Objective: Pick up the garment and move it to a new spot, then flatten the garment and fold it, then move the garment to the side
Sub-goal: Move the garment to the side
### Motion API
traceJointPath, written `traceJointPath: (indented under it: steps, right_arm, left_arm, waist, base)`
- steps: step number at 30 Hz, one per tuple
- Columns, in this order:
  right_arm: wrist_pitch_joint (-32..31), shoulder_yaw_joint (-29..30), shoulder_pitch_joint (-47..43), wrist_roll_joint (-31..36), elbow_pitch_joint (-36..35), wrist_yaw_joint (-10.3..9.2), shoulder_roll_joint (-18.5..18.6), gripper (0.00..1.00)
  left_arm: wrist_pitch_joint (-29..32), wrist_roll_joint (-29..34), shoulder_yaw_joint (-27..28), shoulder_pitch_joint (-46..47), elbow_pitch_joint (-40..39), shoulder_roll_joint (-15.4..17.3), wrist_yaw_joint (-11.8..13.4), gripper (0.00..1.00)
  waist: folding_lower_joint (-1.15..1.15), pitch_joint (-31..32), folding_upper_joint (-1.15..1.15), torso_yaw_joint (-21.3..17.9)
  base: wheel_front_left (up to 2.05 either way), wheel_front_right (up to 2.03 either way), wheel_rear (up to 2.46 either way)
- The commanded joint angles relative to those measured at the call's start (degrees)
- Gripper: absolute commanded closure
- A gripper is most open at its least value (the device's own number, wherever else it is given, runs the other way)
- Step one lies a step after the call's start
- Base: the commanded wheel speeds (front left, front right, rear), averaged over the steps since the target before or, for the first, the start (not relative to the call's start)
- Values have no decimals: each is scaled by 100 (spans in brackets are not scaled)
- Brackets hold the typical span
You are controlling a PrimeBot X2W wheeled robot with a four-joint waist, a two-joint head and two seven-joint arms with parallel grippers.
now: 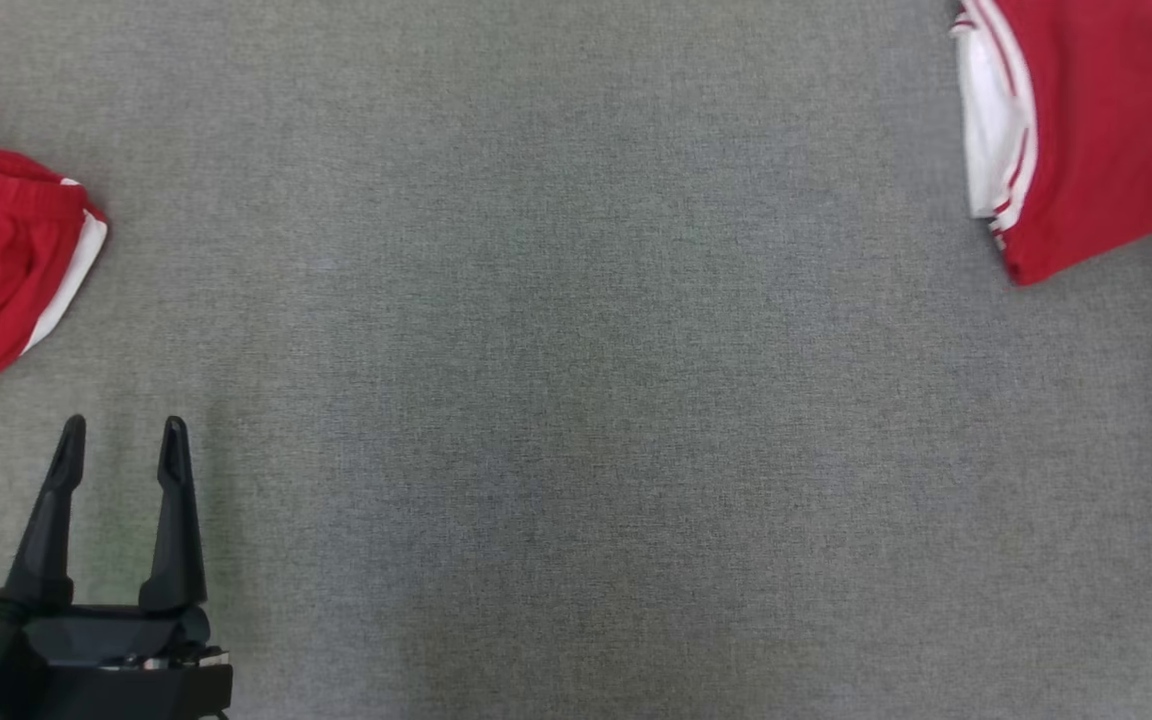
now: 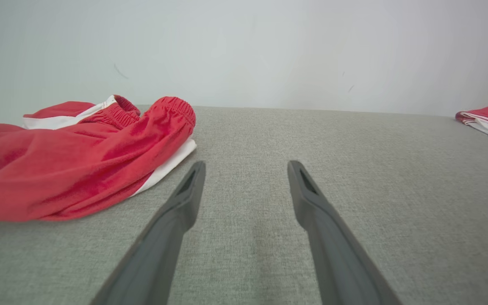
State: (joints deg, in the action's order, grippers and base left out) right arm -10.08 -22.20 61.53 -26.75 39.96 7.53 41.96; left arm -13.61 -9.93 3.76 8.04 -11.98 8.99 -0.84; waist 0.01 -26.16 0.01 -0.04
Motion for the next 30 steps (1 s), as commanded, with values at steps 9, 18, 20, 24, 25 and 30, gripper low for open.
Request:
traceJointPath:
  steps: [9, 18, 20, 24, 25, 30]
  right_arm:
    - [110, -190, 369, 167, 105, -8, 161, 100]
    - [185, -344, 578, 258, 284, -8, 97, 100]
    - [250, -359, 620, 338, 321, -8, 97, 20]
    - [324, -381, 664, 516, 423, -8, 76, 0]
    - [351, -386, 688, 557, 436, -8, 78, 0]
    - [671, -277, 656, 519, 398, -8, -129, 0]
  left_arm:
    - [111, 86, 77, -43, -292, 171, 66, 0]
    - [171, 86, 94, -58, -431, 251, 99, 0]
    - [173, 75, 85, -65, -439, 254, 109, 0]
    - [166, 58, 73, -79, -443, 249, 131, 0]
    - [161, 56, 66, -77, -431, 246, 137, 0]
    - [93, -1, 12, -65, -272, 170, 169, 0]
  waist:
    - [-1, -170, -1, -115]
    - [-1, -233, -1, -189]
    - [-1, -229, -1, -187]
    - [-1, -233, -1, -195]
    - [-1, -232, -1, -196]
    - [-1, -71, -1, -178]
  base:
    - [0, 0, 0]
    - [0, 0, 0]
    - [0, 0, 0]
    - [0, 0, 0]
    - [0, 0, 0]
    - [0, 0, 0]
